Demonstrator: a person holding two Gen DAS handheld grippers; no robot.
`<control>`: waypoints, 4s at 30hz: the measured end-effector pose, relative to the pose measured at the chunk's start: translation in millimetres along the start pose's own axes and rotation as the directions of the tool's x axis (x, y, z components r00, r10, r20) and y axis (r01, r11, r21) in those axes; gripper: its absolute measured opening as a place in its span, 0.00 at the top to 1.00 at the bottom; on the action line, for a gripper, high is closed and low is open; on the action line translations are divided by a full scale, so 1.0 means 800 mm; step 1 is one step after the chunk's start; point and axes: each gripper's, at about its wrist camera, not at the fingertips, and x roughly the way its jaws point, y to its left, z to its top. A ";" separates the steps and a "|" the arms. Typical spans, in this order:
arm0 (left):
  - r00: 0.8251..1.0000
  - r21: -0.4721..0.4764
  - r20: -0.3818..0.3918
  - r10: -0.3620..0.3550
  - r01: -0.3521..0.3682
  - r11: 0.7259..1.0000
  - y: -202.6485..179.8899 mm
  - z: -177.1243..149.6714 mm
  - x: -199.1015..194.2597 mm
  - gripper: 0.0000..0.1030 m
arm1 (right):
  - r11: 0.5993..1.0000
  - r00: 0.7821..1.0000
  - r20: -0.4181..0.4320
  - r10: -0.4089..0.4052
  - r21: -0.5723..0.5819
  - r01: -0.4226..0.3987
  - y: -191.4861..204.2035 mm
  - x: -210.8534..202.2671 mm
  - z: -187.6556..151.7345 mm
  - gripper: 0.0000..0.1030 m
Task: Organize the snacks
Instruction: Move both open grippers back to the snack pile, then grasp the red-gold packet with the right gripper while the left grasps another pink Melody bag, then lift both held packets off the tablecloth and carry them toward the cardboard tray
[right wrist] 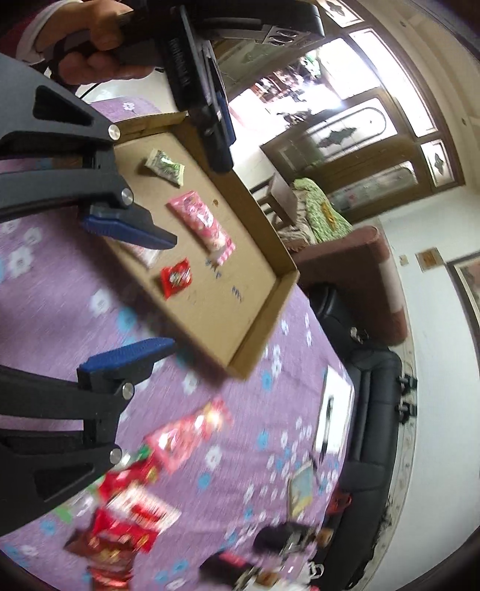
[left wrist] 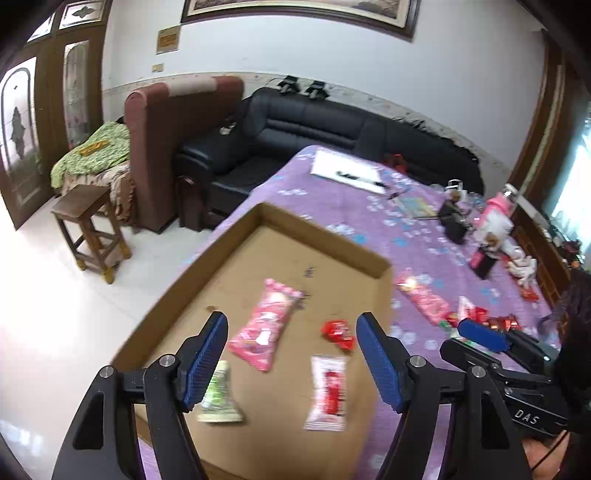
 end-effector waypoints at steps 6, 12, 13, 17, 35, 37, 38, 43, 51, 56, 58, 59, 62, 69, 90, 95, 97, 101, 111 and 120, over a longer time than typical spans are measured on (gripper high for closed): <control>0.999 0.060 0.001 -0.050 0.050 0.997 -0.046 -0.003 -0.012 0.20 | 0.996 0.997 0.036 -0.063 0.071 0.060 -0.049 -0.053 -0.026 0.46; 0.996 0.107 -0.027 -0.090 0.092 0.990 -0.091 -0.012 -0.006 0.20 | 0.980 0.990 0.045 -0.134 0.157 0.125 -0.110 -0.091 -0.053 0.45; 0.995 0.119 -0.034 -0.093 0.096 0.988 -0.100 -0.014 -0.003 0.20 | 0.976 0.988 0.046 -0.149 0.169 0.139 -0.121 -0.098 -0.058 0.45; 0.993 0.135 -0.055 -0.105 0.111 0.985 -0.119 -0.024 0.007 0.20 | 0.960 0.980 0.038 -0.197 0.212 0.185 -0.159 -0.117 -0.077 0.45; 0.974 0.157 -0.186 -0.129 0.159 0.975 -0.195 -0.039 0.093 0.20 | 0.915 0.941 0.002 -0.339 0.233 0.330 -0.239 -0.151 -0.120 0.45; 0.973 0.122 -0.198 -0.123 0.149 0.981 -0.198 -0.029 0.113 0.20 | 0.907 0.931 -0.002 -0.364 0.226 0.355 -0.246 -0.152 -0.118 0.45; 0.972 0.108 -0.204 -0.120 0.144 0.984 -0.200 -0.024 0.122 0.20 | 0.903 0.927 -0.002 -0.374 0.225 0.365 -0.251 -0.153 -0.117 0.45; 0.965 0.064 -0.247 -0.085 0.103 0.993 -0.213 -0.010 0.171 0.20 | 0.883 0.911 -0.020 -0.413 0.235 0.406 -0.286 -0.148 -0.106 0.45; 0.961 0.061 -0.275 -0.039 0.058 0.996 -0.226 -0.005 0.215 0.20 | 0.888 0.913 -0.089 -0.399 0.211 0.408 -0.322 -0.104 -0.087 0.45; 0.959 0.067 -0.282 -0.001 0.021 0.998 -0.225 0.001 0.235 0.20 | 0.891 0.909 -0.126 -0.397 0.185 0.415 -0.329 -0.075 -0.082 0.34; 0.959 0.087 -0.283 0.033 -0.008 0.996 -0.228 0.003 0.242 0.20 | 0.890 0.905 -0.136 -0.404 0.168 0.423 -0.329 -0.066 -0.082 0.34; 0.957 0.094 -0.286 0.050 -0.024 0.995 -0.229 0.003 0.245 0.20 | 0.890 0.902 -0.141 -0.407 0.160 0.426 -0.329 -0.062 -0.082 0.34; 0.959 0.095 -0.267 0.093 -0.070 0.993 -0.229 0.003 0.244 0.20 | 0.889 0.899 -0.137 -0.416 0.148 0.433 -0.328 -0.061 -0.081 0.34; 0.946 0.102 -0.243 0.215 -0.195 0.975 -0.230 0.002 0.257 0.12 | 0.887 0.899 -0.130 -0.419 0.153 0.435 -0.333 -0.062 -0.079 0.34; 0.977 0.188 -0.211 0.000 0.041 0.981 -0.241 -0.010 0.231 0.68 | 0.877 0.898 -0.107 -0.427 0.195 0.440 -0.334 -0.079 -0.083 0.55; 0.980 0.177 -0.196 -0.038 0.074 0.981 -0.236 -0.012 0.216 0.68 | 0.878 0.905 -0.079 -0.418 0.219 0.425 -0.330 -0.093 -0.083 0.55; 0.982 0.171 -0.182 -0.056 0.087 0.981 -0.235 -0.011 0.205 0.68 | 0.879 0.907 -0.072 -0.415 0.228 0.420 -0.327 -0.099 -0.083 0.55; 0.985 0.169 -0.152 -0.079 0.105 0.980 -0.235 -0.008 0.180 0.68 | 0.883 0.915 -0.047 -0.401 0.247 0.400 -0.319 -0.114 -0.085 0.55; 0.990 0.160 -0.098 -0.105 0.120 0.980 -0.219 -0.014 0.111 0.68 | 0.913 0.936 0.028 -0.351 0.235 0.335 -0.269 -0.140 -0.079 0.55; 0.995 0.139 -0.050 -0.091 0.097 0.985 -0.177 -0.022 0.059 0.68 | 0.946 0.956 0.061 -0.288 0.173 0.274 -0.199 -0.133 -0.064 0.55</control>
